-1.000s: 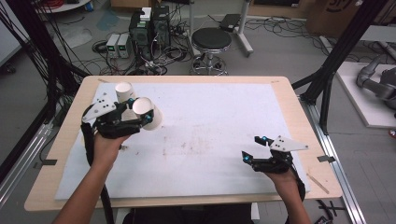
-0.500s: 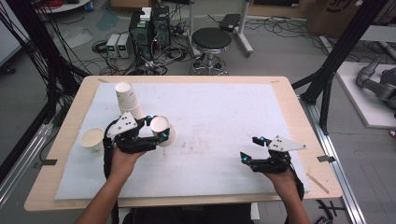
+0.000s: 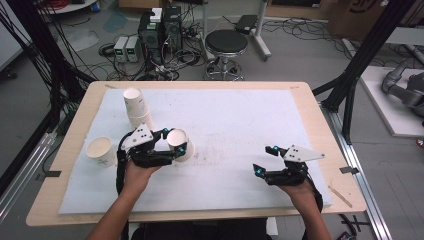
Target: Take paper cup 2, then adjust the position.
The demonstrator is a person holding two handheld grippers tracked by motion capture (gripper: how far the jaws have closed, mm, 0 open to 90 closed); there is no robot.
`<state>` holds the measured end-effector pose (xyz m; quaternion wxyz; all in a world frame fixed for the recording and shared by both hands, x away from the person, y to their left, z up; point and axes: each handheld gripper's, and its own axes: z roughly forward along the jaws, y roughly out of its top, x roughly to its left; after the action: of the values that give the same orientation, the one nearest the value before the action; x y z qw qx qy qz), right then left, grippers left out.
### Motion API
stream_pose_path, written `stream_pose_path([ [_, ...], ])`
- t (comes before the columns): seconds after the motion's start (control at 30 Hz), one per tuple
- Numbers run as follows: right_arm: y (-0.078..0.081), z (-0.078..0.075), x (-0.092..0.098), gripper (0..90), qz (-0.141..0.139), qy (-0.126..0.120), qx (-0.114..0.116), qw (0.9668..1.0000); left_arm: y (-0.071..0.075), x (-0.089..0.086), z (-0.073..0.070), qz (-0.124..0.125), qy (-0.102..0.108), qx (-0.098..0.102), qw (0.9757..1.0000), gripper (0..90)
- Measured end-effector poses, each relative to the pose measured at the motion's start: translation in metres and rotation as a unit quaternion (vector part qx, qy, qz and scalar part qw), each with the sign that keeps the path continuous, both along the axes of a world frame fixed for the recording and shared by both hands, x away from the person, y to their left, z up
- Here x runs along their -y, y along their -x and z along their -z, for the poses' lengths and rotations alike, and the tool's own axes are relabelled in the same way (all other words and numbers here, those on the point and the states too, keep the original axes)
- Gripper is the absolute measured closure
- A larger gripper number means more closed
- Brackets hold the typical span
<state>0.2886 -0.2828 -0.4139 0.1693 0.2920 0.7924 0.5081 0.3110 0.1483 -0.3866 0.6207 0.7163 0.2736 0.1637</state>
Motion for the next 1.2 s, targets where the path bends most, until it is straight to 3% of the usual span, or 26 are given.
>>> stream_pose_path([
  [0.43, 0.002, -0.004, -0.006, 20.3, -0.03, -0.015, 0.001, 0.9994, 0.001, 0.008, -0.002, 0.025, 0.006, -0.007, 0.9996, 34.4],
  [0.77, 0.004, -0.006, -0.017, 20.3, -0.066, -0.02, 0.002, 0.9976, 0.005, 0.017, -0.004, 0.064, 0.018, -0.02, 0.9976, 34.4],
  [0.9, 0.007, -0.006, -0.023, 20.3, -0.085, -0.025, 0.003, 0.9961, 0.009, 0.022, -0.005, 0.088, 0.026, -0.023, 0.9955, 34.4],
  [1.2, 0.009, -0.007, -0.036, 20.3, -0.118, -0.032, -0.002, 0.9925, 0.013, 0.044, -0.005, 0.148, 0.012, -0.029, 0.9885, 34.4],
])
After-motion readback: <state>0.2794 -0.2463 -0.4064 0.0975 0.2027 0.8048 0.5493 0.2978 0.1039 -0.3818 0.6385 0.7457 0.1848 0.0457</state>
